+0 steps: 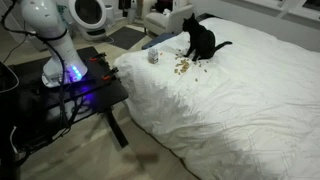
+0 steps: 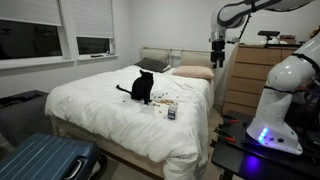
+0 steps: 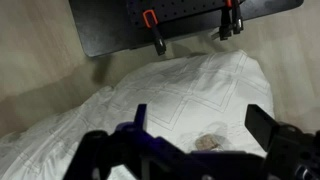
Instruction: Pick up some of the objects on the bed and place them in the jar
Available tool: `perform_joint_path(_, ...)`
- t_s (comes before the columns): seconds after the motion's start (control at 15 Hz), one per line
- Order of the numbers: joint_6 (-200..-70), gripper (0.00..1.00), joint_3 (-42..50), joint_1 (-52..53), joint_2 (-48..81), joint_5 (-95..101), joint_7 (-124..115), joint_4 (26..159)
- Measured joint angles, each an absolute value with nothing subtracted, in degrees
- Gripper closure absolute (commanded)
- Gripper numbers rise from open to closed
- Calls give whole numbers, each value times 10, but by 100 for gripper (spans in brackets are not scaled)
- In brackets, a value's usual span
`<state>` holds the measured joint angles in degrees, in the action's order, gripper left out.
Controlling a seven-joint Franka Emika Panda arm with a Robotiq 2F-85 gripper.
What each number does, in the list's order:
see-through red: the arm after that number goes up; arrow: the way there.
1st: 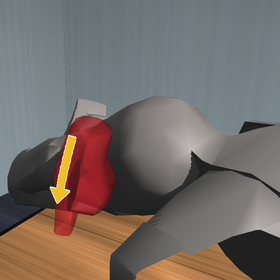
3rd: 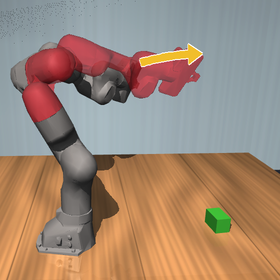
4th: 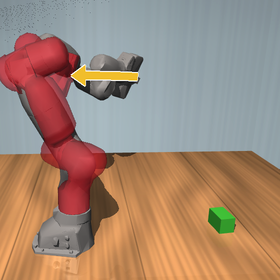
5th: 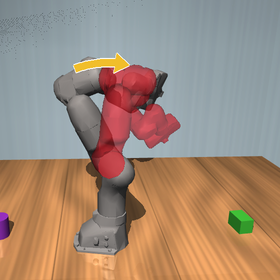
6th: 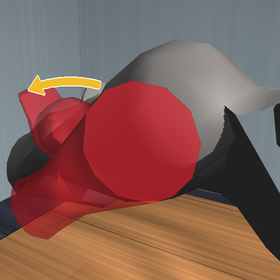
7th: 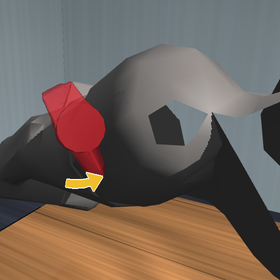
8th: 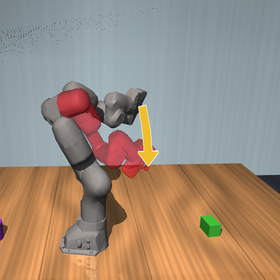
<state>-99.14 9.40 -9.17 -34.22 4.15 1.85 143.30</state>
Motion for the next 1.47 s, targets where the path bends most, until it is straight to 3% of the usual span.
perform_joint_path(0.4,-1020,0,99,-96,-336,41,18,1433)
perform_joint_path(0.73,-1146,0,121,-115,-298,41,18,1432)
perform_joint_path(1.47,-1313,0,125,-120,-88,91,44,1360)
